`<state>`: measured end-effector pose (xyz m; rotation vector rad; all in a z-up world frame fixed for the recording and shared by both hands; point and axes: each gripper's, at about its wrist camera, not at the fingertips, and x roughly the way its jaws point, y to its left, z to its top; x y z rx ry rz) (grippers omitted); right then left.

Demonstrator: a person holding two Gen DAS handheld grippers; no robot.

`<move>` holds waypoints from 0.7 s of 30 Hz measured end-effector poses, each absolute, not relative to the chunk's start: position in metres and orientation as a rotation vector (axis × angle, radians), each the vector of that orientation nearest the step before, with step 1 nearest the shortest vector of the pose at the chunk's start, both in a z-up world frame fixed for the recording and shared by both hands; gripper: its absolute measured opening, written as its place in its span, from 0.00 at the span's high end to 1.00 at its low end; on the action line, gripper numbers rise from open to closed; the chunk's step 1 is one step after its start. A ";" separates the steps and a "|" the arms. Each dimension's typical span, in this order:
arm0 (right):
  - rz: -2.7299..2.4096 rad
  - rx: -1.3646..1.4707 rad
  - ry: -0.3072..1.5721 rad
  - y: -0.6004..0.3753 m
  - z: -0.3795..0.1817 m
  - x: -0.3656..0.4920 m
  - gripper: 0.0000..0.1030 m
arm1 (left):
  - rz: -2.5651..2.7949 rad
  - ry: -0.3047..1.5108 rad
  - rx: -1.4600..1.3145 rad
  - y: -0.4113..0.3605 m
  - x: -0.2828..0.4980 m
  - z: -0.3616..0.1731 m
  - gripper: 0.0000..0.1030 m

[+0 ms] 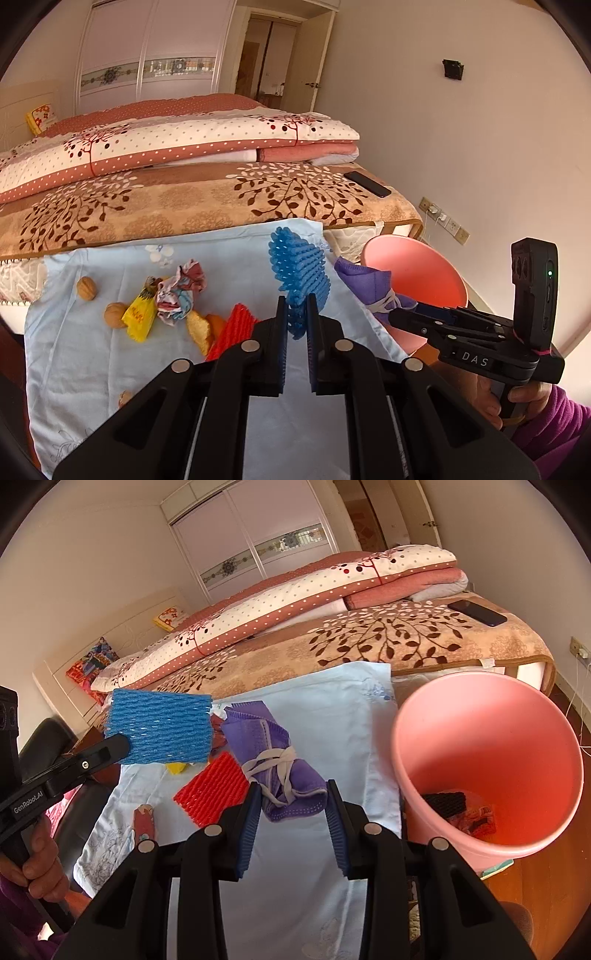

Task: Collect trash
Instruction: 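Carry the blue mesh sleeve and purple cloth over the pink bucket and open both tools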

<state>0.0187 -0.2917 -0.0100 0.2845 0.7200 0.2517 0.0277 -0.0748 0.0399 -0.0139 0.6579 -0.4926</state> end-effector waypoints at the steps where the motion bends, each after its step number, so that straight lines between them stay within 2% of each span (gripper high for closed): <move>1: 0.237 0.290 0.716 -0.297 -0.010 0.018 0.67 | -0.504 0.654 -0.004 -0.082 0.029 0.040 0.92; 21: -0.067 0.381 0.711 -0.393 -0.025 0.011 0.66 | -0.692 0.674 0.113 -0.203 0.051 0.018 0.91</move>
